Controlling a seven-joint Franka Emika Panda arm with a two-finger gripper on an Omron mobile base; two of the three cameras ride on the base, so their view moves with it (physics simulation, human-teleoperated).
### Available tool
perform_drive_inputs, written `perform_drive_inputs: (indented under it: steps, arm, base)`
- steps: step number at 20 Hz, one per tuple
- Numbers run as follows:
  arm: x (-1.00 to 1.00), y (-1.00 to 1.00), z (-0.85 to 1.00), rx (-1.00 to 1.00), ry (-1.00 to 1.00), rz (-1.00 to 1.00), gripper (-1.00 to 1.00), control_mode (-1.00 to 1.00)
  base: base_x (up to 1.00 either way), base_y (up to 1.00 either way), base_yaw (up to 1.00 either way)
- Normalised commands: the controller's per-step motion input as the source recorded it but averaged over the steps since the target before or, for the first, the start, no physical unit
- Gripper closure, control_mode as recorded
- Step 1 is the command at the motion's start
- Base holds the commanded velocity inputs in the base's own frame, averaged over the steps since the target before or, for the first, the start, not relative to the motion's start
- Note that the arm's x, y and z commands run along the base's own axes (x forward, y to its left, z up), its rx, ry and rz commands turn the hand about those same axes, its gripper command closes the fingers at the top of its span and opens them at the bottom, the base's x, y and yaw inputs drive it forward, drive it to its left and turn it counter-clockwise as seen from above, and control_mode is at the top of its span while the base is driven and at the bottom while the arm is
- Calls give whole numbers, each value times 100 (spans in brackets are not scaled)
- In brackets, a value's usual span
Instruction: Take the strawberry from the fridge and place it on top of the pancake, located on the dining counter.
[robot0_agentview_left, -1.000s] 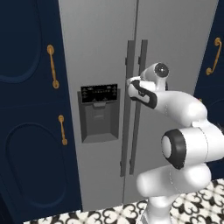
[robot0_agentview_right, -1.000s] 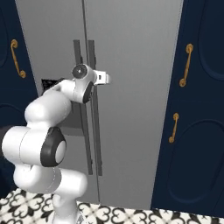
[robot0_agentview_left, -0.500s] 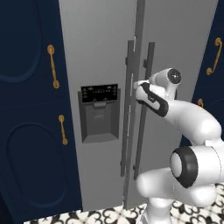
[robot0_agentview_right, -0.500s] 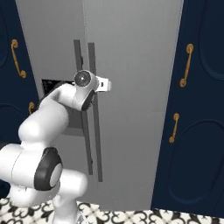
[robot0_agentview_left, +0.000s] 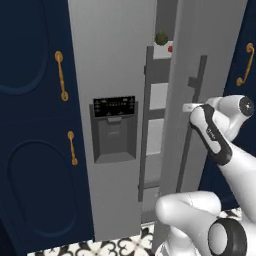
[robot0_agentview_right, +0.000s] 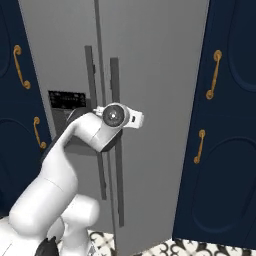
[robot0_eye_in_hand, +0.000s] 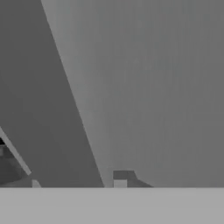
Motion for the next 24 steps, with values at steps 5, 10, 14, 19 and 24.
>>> perform_drive_inputs:
  steps: [5,10,14,19,24]
  arm:
    - [-100,-100,-18,2,6,-11,100,-100]
    - [-100,-100,-19,0,13,-13,100,-100]
    - [-100,-100,-15,-1,17,-11,100,-100]
    - [-99,2,26,-8,0,-12,-100,-100]
    - [-40,97,50,-42,8,-5,-100,-100]
  base:
    - [0,0,0]
    - [0,0,0]
    - [0,0,0]
    - [0,0,0]
    - [0,0,0]
